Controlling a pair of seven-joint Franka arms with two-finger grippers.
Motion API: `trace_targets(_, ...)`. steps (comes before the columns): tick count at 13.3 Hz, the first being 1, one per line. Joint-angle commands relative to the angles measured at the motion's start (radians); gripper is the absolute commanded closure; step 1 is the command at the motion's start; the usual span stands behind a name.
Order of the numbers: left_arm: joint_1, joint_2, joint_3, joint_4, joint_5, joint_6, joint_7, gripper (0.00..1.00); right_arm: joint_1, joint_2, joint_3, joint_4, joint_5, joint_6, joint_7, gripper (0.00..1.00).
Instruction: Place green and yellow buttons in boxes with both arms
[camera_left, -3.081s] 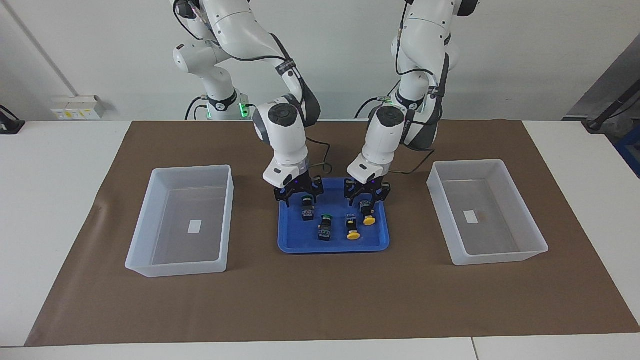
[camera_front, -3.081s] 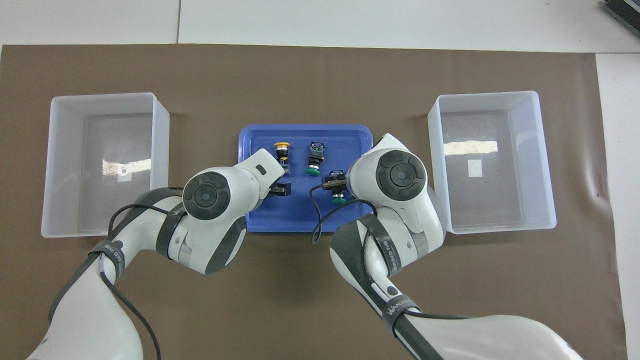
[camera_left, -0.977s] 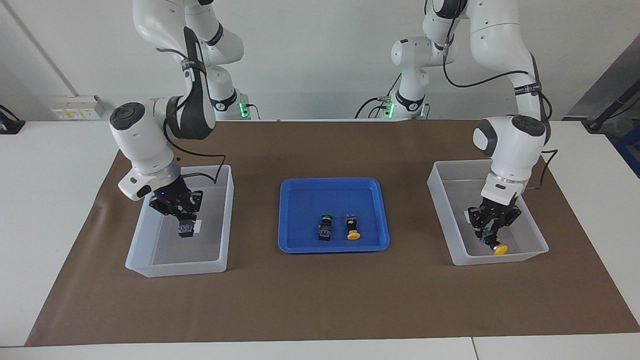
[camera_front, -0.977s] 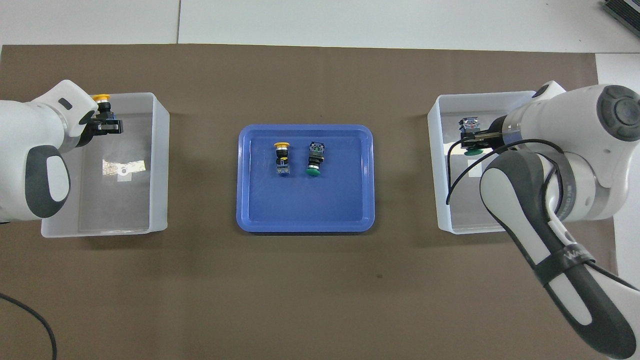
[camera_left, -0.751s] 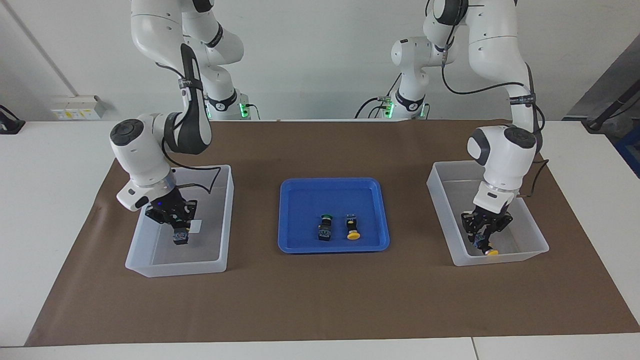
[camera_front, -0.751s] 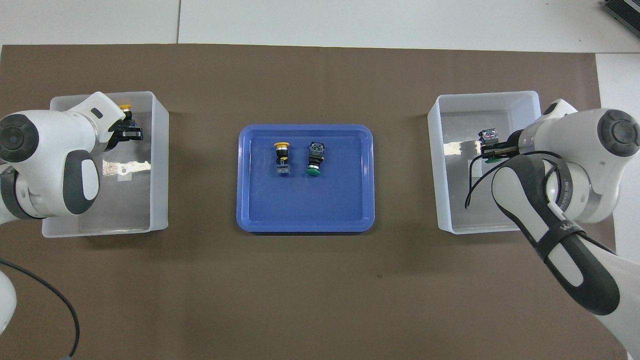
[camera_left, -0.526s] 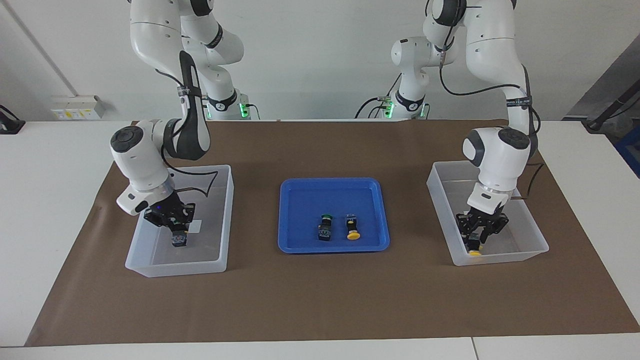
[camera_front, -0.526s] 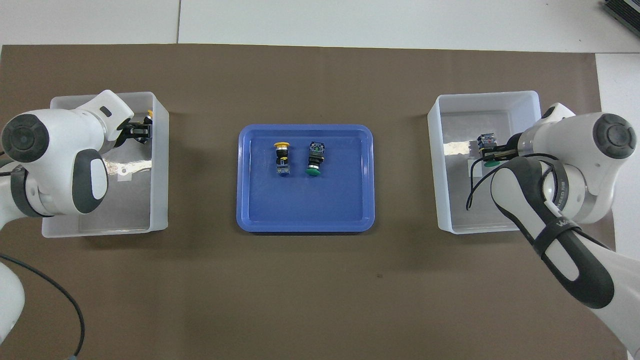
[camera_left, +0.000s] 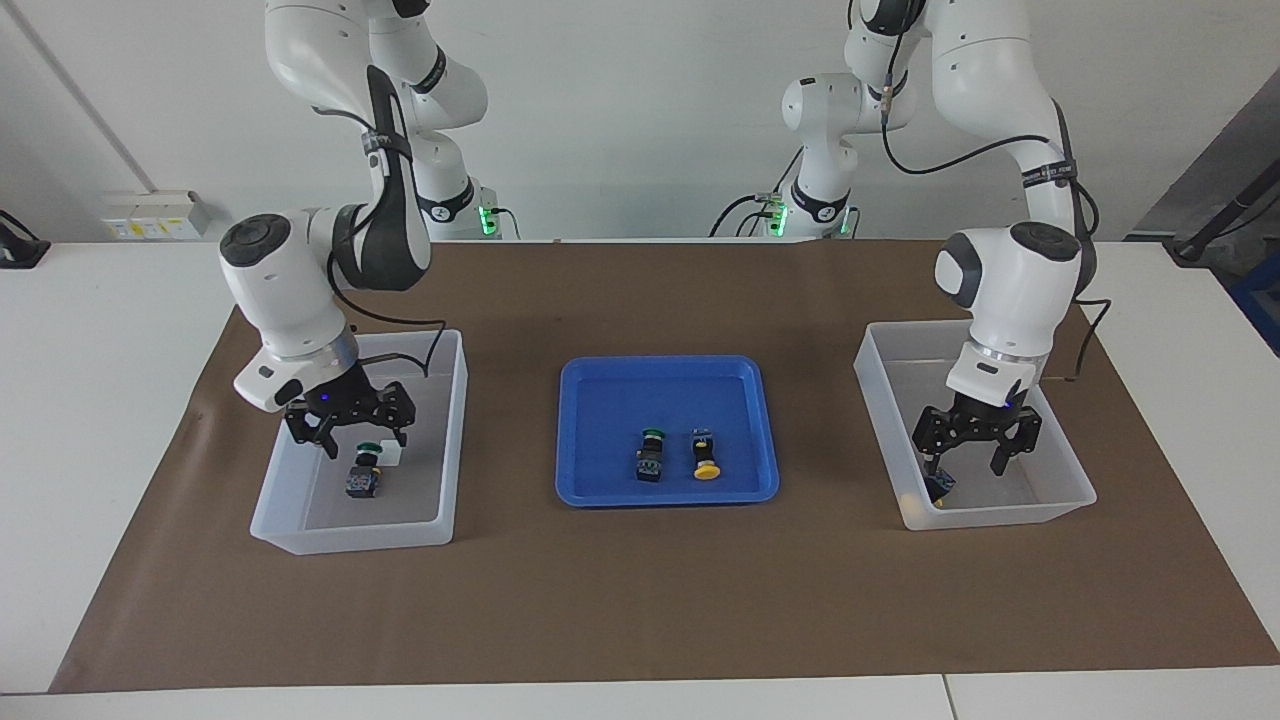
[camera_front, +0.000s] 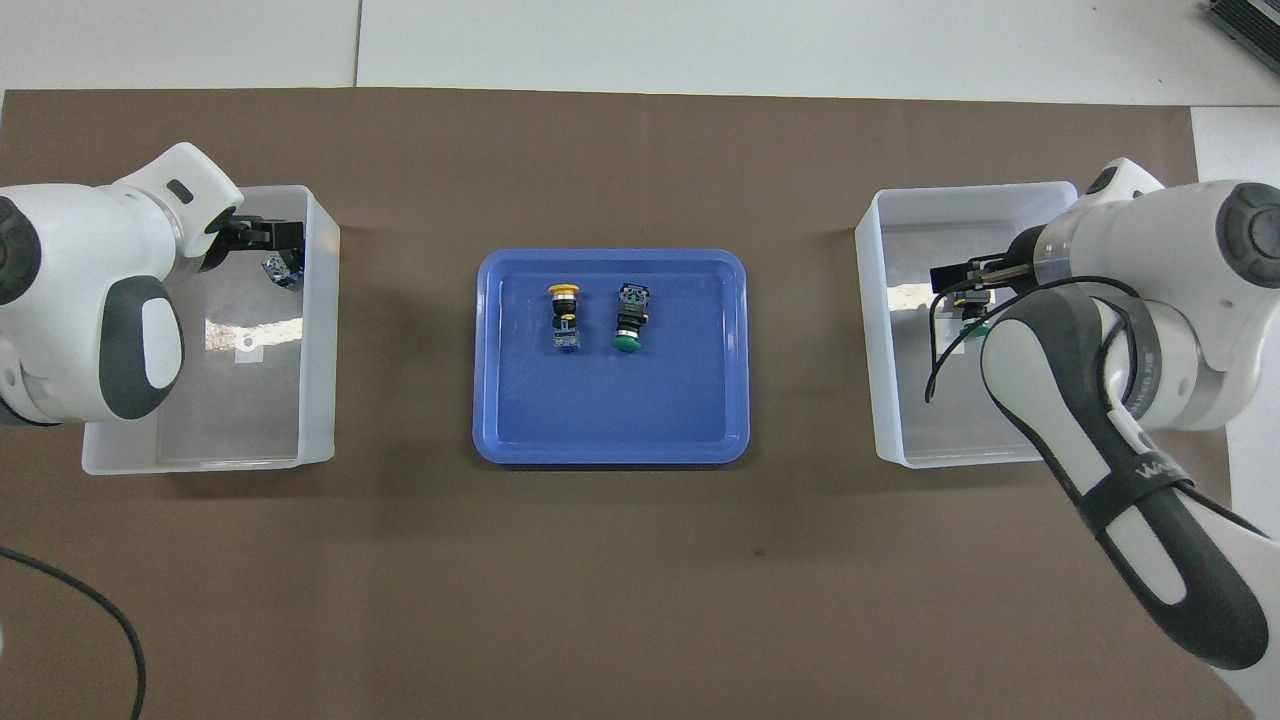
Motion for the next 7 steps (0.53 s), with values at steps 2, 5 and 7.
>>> trace_targets(2,-0.095,-0.063,0.008,-0.017,0.011,-0.087,-0.121,0.00,0.123,0.015,0.004,0.103,-0.013,-0.065,0.222,0.00)
trace_targets(5,-0.182,-0.070,0.008,-0.049,0.011,-0.074,-0.152,0.00,0.252,0.048,0.004,0.106,-0.015,-0.017,0.497,0.00)
trace_targets(7,-0.253,-0.054,0.008,-0.056,0.011,-0.058,-0.213,0.00,0.327,0.102,0.004,0.120,-0.009,0.038,0.626,0.00)
